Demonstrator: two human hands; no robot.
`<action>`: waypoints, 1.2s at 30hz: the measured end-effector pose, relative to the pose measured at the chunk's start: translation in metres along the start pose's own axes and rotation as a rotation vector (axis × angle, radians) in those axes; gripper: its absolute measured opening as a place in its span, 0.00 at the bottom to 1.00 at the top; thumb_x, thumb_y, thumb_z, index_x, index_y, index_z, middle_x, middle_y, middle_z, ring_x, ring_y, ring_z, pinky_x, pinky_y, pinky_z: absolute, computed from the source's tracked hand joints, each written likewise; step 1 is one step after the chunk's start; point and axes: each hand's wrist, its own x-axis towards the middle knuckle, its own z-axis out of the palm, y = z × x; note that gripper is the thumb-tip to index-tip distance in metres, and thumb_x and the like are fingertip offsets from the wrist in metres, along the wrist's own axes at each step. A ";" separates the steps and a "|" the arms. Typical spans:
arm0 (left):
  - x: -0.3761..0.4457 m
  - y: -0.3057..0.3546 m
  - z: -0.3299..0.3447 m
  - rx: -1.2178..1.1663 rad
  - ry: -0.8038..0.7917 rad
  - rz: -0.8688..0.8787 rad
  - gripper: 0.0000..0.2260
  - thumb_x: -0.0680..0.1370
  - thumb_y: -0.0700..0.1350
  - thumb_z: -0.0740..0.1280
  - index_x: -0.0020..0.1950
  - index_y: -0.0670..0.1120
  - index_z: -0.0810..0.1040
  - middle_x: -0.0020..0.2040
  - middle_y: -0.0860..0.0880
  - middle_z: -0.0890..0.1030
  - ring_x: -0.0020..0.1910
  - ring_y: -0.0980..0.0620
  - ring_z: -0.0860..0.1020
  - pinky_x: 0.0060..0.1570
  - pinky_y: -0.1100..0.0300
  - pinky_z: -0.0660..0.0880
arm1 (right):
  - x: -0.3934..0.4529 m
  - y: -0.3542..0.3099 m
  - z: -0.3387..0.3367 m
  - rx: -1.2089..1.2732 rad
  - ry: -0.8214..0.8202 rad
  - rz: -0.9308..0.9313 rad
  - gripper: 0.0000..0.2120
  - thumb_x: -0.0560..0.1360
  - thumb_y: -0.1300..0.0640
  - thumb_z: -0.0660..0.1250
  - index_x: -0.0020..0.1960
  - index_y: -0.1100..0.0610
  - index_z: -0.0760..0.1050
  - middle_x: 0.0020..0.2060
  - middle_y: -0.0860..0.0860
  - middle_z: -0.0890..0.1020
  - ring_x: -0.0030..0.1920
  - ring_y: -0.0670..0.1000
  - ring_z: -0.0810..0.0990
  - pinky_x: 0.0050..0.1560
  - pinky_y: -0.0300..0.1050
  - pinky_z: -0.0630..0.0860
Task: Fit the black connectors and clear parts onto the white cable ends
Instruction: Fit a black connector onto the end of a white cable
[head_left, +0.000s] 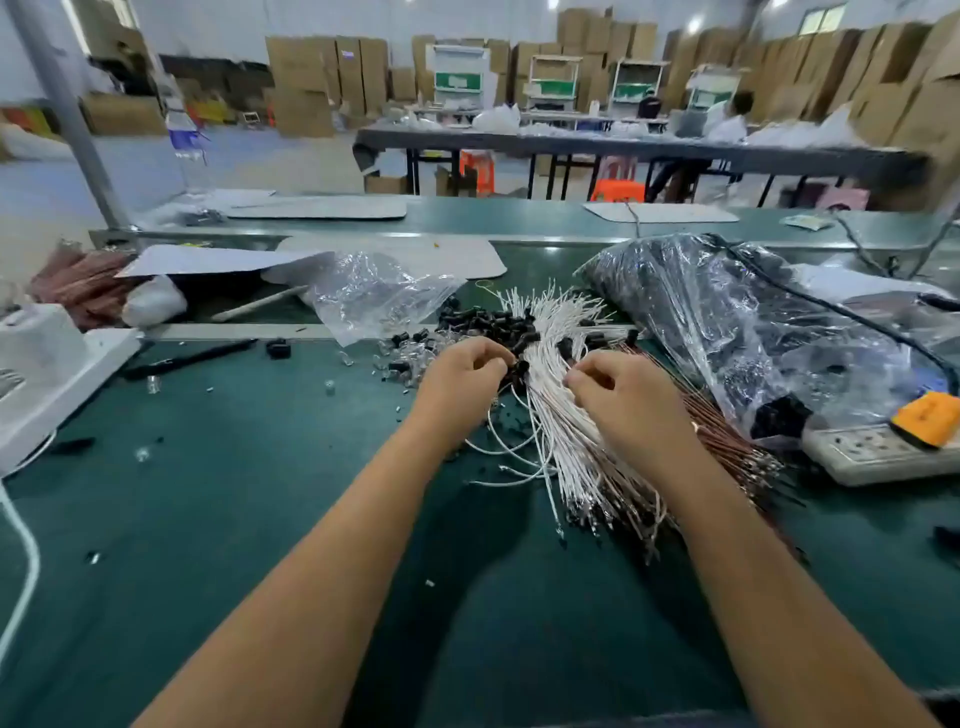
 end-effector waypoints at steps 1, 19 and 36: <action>0.004 -0.005 0.003 0.036 0.010 -0.004 0.10 0.79 0.39 0.60 0.46 0.50 0.79 0.34 0.49 0.78 0.22 0.60 0.67 0.25 0.65 0.66 | 0.007 0.003 0.003 -0.044 -0.010 0.044 0.08 0.78 0.54 0.64 0.41 0.49 0.76 0.33 0.44 0.79 0.33 0.46 0.77 0.37 0.45 0.77; -0.006 -0.030 -0.004 0.496 0.220 0.044 0.08 0.77 0.44 0.63 0.51 0.52 0.81 0.50 0.53 0.78 0.62 0.47 0.66 0.58 0.55 0.59 | 0.012 0.009 0.026 -0.502 0.076 -0.010 0.06 0.78 0.57 0.63 0.45 0.54 0.77 0.36 0.48 0.79 0.36 0.50 0.77 0.34 0.43 0.75; -0.012 -0.014 0.004 0.390 0.155 0.366 0.10 0.80 0.45 0.62 0.58 0.54 0.79 0.64 0.50 0.68 0.61 0.51 0.68 0.56 0.57 0.67 | -0.005 -0.012 0.032 -0.146 0.257 -0.429 0.03 0.77 0.64 0.64 0.49 0.59 0.75 0.34 0.50 0.79 0.31 0.52 0.74 0.29 0.45 0.69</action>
